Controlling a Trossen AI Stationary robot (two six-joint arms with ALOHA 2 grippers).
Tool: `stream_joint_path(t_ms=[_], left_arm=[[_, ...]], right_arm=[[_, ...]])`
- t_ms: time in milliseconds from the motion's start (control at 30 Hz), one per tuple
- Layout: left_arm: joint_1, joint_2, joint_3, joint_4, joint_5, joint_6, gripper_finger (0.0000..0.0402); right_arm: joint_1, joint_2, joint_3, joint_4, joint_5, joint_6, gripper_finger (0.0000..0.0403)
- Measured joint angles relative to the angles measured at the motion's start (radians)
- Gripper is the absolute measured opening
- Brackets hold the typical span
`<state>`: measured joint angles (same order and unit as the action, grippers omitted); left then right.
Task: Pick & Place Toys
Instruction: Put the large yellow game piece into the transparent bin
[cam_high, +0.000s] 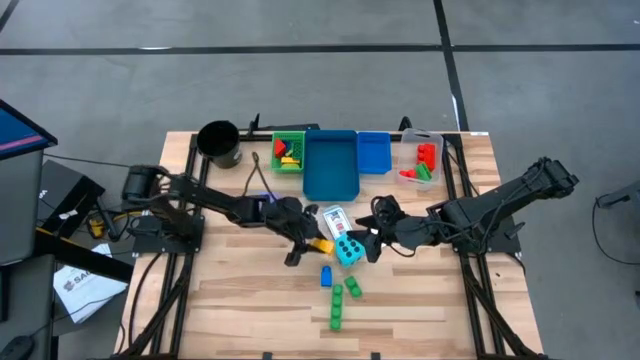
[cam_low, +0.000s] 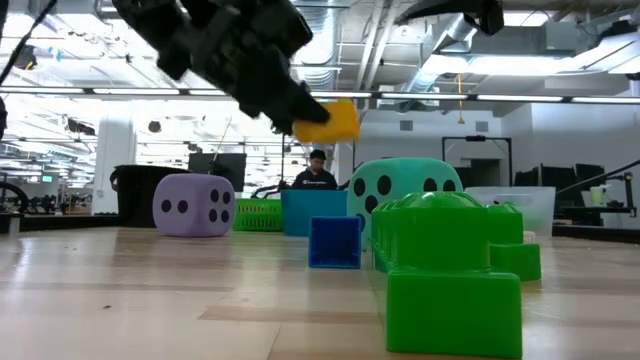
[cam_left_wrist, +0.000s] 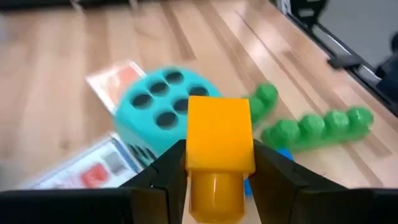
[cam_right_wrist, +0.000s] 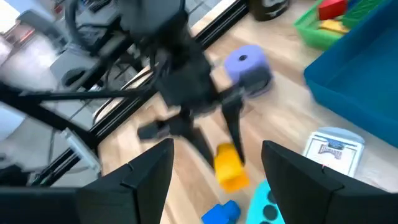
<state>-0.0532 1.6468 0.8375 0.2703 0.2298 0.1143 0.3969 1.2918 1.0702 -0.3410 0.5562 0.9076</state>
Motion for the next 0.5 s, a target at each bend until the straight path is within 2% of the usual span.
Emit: stream_joint_path(t_ms=[167,300,500], left_arm=[[0.002,-0.106,0.000,-0.079,-0.096,-0.010,0.0130],[0.020,-0.151,0.000,-0.094,-0.178,-0.093,0.0130],[0.056,-0.174,0.000,-0.055,-0.301,-0.240,0.0130]], right_arm=[[0.001,-0.072,0.030,-0.029,-0.035,-0.086,0.0240],[-0.002,-0.172,0.042,-0.116,-0.028,-0.156,0.0240],[-0.002,-0.328,0.042,-0.359,0.100,-0.167,0.0240]])
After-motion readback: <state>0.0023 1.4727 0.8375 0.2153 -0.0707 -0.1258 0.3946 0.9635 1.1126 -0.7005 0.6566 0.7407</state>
